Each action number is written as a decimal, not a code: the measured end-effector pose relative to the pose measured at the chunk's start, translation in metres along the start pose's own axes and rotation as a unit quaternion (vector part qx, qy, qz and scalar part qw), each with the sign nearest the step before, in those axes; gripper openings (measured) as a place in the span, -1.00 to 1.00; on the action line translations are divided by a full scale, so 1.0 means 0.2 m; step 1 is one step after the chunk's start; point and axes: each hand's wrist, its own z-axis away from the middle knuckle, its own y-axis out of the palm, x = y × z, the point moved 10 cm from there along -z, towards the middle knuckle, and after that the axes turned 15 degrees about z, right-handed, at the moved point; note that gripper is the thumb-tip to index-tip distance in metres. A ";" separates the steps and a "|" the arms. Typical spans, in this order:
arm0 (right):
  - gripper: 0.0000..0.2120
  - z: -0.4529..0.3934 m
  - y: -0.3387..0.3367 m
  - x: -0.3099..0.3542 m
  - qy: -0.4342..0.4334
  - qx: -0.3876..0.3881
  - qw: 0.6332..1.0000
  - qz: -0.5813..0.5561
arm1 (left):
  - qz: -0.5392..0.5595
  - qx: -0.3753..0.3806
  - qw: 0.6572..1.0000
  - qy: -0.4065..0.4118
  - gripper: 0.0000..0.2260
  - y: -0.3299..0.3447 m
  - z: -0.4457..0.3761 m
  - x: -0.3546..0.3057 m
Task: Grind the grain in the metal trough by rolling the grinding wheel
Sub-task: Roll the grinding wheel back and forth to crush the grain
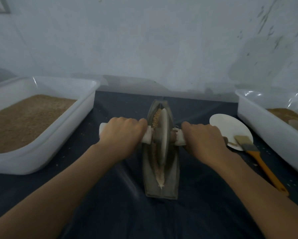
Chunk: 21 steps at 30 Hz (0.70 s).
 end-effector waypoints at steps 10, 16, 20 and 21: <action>-0.72 -0.13 0.02 -0.02 0.008 -0.032 0.999 0.004 | 0.057 0.037 0.996 -0.049 -0.72 0.10 -0.15 0.09; -0.39 0.14 -0.17 0.03 -0.024 -0.064 0.998 0.008 | 0.067 -0.020 0.996 0.047 -0.47 -0.08 0.13 -0.07; -0.40 0.08 -0.11 0.02 -0.018 -0.049 0.999 0.011 | 0.062 -0.005 0.998 0.022 -0.55 -0.03 0.09 -0.03; -0.40 0.03 -0.08 0.02 -0.013 -0.042 0.999 0.029 | 0.060 0.000 0.998 0.004 -0.58 0.01 0.05 0.00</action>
